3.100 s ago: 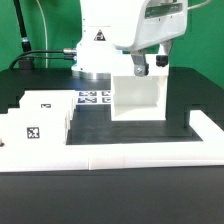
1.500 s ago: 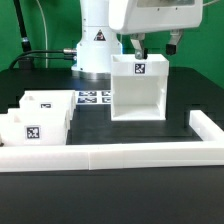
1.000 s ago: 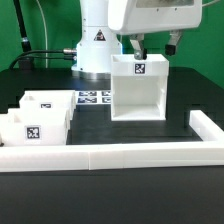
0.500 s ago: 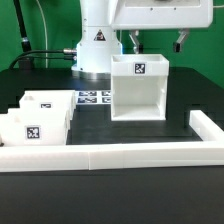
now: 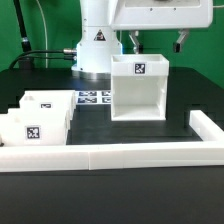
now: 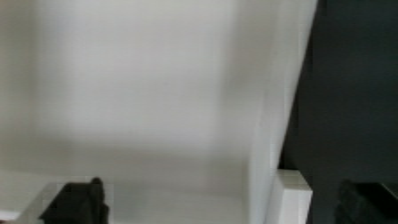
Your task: Assemble drawer
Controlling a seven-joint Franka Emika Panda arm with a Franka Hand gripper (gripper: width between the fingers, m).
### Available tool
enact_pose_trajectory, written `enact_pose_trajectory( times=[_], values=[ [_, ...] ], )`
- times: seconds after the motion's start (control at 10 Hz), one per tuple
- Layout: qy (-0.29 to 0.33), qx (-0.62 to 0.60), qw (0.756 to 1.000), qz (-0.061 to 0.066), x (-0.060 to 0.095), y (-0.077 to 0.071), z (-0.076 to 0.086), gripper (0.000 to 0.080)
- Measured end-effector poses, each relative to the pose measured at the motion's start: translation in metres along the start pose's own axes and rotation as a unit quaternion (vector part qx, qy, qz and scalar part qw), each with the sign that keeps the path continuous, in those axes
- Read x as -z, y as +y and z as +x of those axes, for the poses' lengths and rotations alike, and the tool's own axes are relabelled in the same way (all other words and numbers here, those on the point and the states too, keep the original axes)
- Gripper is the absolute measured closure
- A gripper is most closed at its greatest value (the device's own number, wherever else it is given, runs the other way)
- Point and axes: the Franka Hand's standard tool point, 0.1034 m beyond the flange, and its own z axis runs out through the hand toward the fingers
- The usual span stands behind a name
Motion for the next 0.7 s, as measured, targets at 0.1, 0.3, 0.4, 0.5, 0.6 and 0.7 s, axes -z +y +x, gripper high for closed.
enact_pose_trajectory(
  times=[0.1, 0.3, 0.4, 0.5, 0.6, 0.7],
  values=[
    [0.004, -0.022, 1.000, 0.008, -0.005, -0.002, -0.004, 0.0150],
    [0.003, -0.053, 0.998, 0.023, -0.017, -0.011, -0.019, 0.0150],
    [0.001, -0.063, 0.998, 0.028, -0.022, -0.013, -0.023, 0.0150],
    [-0.004, -0.069, 0.997, 0.030, -0.026, -0.013, -0.025, 0.0150],
    [-0.006, -0.070, 0.997, 0.030, -0.028, -0.014, -0.025, 0.0150],
    [-0.006, -0.070, 0.997, 0.030, -0.028, -0.014, -0.024, 0.0150]
  ],
)
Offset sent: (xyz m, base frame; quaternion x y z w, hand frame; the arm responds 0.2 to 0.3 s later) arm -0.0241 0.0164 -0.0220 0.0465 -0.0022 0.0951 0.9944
